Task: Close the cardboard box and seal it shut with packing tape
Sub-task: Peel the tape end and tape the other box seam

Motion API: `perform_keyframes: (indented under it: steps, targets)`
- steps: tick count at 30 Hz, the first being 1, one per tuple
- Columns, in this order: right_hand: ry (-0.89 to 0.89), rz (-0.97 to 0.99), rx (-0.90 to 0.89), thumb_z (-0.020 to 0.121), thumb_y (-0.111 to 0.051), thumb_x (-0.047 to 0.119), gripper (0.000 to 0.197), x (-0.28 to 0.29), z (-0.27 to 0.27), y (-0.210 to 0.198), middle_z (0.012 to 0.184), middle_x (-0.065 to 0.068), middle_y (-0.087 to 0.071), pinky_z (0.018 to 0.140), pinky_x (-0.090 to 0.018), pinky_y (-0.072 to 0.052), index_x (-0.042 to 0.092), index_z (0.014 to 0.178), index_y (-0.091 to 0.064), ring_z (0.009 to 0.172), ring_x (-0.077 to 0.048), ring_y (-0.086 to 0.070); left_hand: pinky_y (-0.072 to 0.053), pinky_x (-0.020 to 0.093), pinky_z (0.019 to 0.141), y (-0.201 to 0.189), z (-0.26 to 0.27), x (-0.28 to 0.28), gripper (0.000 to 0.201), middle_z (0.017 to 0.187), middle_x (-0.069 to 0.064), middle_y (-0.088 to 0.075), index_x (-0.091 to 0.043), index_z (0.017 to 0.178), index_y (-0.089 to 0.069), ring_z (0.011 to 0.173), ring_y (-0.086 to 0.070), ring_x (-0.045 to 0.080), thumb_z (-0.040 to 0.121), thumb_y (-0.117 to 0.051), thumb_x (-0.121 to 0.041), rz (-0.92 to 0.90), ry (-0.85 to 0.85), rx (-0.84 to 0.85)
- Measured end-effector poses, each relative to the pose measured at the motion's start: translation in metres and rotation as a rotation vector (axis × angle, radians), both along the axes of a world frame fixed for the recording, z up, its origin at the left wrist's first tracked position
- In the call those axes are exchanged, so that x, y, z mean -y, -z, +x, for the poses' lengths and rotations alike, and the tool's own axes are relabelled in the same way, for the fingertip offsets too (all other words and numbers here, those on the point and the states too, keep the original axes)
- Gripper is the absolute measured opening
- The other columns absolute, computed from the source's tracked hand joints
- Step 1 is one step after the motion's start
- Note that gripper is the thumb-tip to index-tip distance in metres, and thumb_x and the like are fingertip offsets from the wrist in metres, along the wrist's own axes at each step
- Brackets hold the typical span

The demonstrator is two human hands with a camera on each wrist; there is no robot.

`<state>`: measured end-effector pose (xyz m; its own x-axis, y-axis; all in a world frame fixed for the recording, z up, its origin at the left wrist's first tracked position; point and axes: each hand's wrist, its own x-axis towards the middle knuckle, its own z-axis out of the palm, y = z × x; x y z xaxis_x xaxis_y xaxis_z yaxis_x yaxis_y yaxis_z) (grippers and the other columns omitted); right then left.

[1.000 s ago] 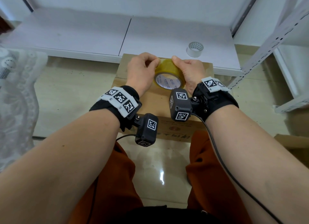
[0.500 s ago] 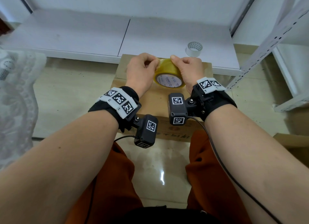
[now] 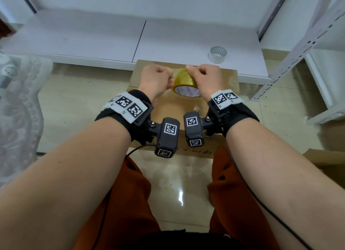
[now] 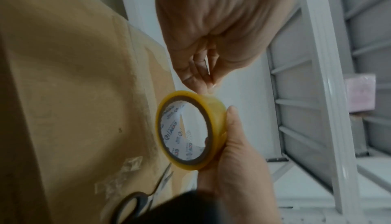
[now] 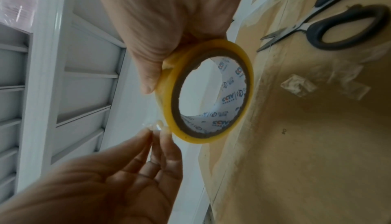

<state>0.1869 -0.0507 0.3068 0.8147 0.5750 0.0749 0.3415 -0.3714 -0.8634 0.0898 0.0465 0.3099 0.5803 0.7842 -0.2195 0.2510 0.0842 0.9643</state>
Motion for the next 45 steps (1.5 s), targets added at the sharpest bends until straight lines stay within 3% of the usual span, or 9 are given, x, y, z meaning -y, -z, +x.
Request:
perform_keyframes:
  steps: [5, 12, 15, 18, 27, 30, 34, 39, 45]
  targets:
    - [0.001, -0.011, 0.004, 0.09, -0.062, 0.036, 0.038, -0.002, -0.003, 0.003, 0.07, -0.004, -0.056, 0.066, -0.028, -0.039, 0.0, 0.078, -0.068, 0.068, -0.016, -0.048, -0.052, 0.018, 0.064, -0.004, -0.006, -0.003, 0.019, 0.075, 0.003, -0.059, -0.009, 0.083, -0.06, 0.064, -0.056, 0.009, 0.096, -0.048, -0.004, -0.176, 0.001, 0.065]
    - [0.006, -0.012, -0.01, 0.09, -0.063, 0.035, 0.041, -0.003, -0.007, 0.007, 0.072, -0.006, -0.059, 0.068, -0.03, -0.043, -0.005, 0.082, -0.069, 0.067, -0.015, -0.049, -0.052, 0.023, 0.072, 0.006, -0.01, -0.003, 0.02, 0.091, -0.002, -0.063, -0.021, 0.084, -0.06, 0.086, -0.062, 0.012, 0.081, -0.071, -0.005, 0.053, 0.004, -0.024]
    - [-0.001, -0.022, 0.01, 0.089, -0.063, 0.034, 0.038, -0.002, -0.006, 0.007, 0.075, -0.007, -0.061, 0.072, -0.034, -0.046, -0.003, 0.083, -0.069, 0.07, -0.015, -0.05, -0.059, 0.035, 0.078, 0.005, -0.013, -0.002, 0.016, 0.086, 0.006, -0.069, -0.019, 0.079, -0.063, 0.082, -0.069, 0.02, 0.081, -0.073, -0.006, 0.165, 0.026, -0.04]
    - [-0.004, -0.019, 0.002, 0.089, -0.063, 0.035, 0.038, -0.003, -0.004, 0.008, 0.078, -0.01, -0.064, 0.074, -0.034, -0.047, -0.003, 0.085, -0.069, 0.072, -0.015, -0.052, -0.06, 0.036, 0.075, 0.002, -0.013, 0.001, 0.015, 0.078, 0.005, -0.071, -0.021, 0.073, -0.067, 0.075, -0.071, 0.021, 0.08, -0.076, -0.011, 0.254, -0.006, -0.063]
    - [-0.15, -0.084, -0.07, 0.074, -0.079, 0.032, 0.034, 0.004, -0.002, 0.007, 0.068, 0.006, -0.048, 0.055, -0.017, -0.037, 0.02, 0.071, -0.048, 0.062, -0.007, -0.045, -0.059, 0.037, 0.078, 0.003, -0.01, 0.001, 0.015, 0.08, 0.004, -0.072, -0.022, 0.078, -0.068, 0.077, -0.07, 0.019, 0.088, -0.065, -0.011, 0.307, 0.003, -0.065]
    - [-0.116, -0.043, -0.061, 0.074, -0.08, 0.025, 0.035, 0.004, -0.003, 0.006, 0.065, 0.007, -0.049, 0.048, -0.008, -0.035, 0.019, 0.07, -0.046, 0.049, 0.006, -0.045, -0.059, 0.035, 0.078, 0.002, -0.005, 0.006, 0.007, 0.082, 0.002, -0.071, -0.017, 0.089, -0.069, 0.079, -0.069, 0.015, 0.09, -0.063, -0.014, 0.344, -0.006, -0.051]
    - [-0.083, -0.026, -0.044, 0.071, -0.082, 0.028, 0.036, 0.004, -0.004, 0.007, 0.073, -0.004, -0.057, 0.064, -0.033, -0.05, 0.018, 0.072, -0.047, 0.063, -0.012, -0.052, -0.06, 0.028, 0.071, 0.0, -0.002, 0.01, 0.007, 0.084, 0.007, -0.07, -0.011, 0.097, -0.065, 0.068, -0.066, 0.012, 0.094, -0.058, -0.012, 0.293, 0.013, -0.025]
    - [-0.119, -0.021, -0.09, 0.079, -0.076, 0.023, 0.027, 0.006, -0.003, 0.006, 0.066, 0.005, -0.052, 0.05, -0.01, -0.039, 0.014, 0.076, -0.052, 0.051, 0.005, -0.048, -0.058, 0.031, 0.081, 0.003, -0.003, 0.005, 0.011, 0.09, 0.005, -0.069, -0.012, 0.1, -0.066, 0.077, -0.065, 0.012, 0.095, -0.056, -0.011, 0.25, 0.044, -0.03]
    - [-0.105, -0.028, -0.104, 0.089, -0.065, 0.026, 0.019, 0.001, 0.0, 0.005, 0.071, 0.005, -0.057, 0.063, -0.022, -0.042, 0.018, 0.073, -0.059, 0.064, -0.007, -0.049, -0.051, 0.026, 0.092, 0.001, -0.007, -0.004, 0.018, 0.097, -0.002, -0.071, -0.019, 0.094, -0.068, 0.095, -0.064, 0.009, 0.093, -0.053, -0.008, 0.312, 0.065, -0.058]
